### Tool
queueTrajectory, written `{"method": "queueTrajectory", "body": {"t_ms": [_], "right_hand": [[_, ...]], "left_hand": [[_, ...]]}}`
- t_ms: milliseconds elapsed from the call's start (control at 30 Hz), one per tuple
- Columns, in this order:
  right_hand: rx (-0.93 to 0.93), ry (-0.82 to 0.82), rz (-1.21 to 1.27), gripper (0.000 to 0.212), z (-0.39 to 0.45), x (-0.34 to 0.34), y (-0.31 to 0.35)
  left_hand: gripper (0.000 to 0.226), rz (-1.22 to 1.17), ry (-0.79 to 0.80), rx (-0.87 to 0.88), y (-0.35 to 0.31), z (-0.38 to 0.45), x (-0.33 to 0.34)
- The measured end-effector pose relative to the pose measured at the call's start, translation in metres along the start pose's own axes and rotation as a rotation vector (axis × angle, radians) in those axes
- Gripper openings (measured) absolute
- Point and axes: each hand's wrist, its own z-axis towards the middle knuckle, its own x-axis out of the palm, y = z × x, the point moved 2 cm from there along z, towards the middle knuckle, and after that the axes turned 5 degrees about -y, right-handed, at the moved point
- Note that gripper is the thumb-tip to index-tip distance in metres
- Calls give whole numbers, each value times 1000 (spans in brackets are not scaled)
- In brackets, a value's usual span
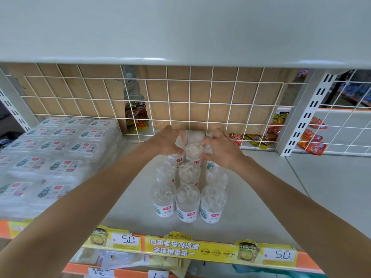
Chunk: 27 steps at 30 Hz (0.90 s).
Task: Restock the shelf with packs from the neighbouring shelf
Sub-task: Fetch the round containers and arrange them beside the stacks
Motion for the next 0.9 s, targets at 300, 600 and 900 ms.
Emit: {"method": "queueTrajectory", "body": {"t_ms": [300,600,900], "right_hand": [[56,40,122,57,-3,-6,-11],[-74,337,192,46,-43,-30,-11],[-73,230,238,39,-44,-18,2]], "left_hand": [[48,24,-62,-20,3,-1,1],[41,65,197,25,1,-51,-25],[52,-7,284,-23,0,-64,-15]]}}
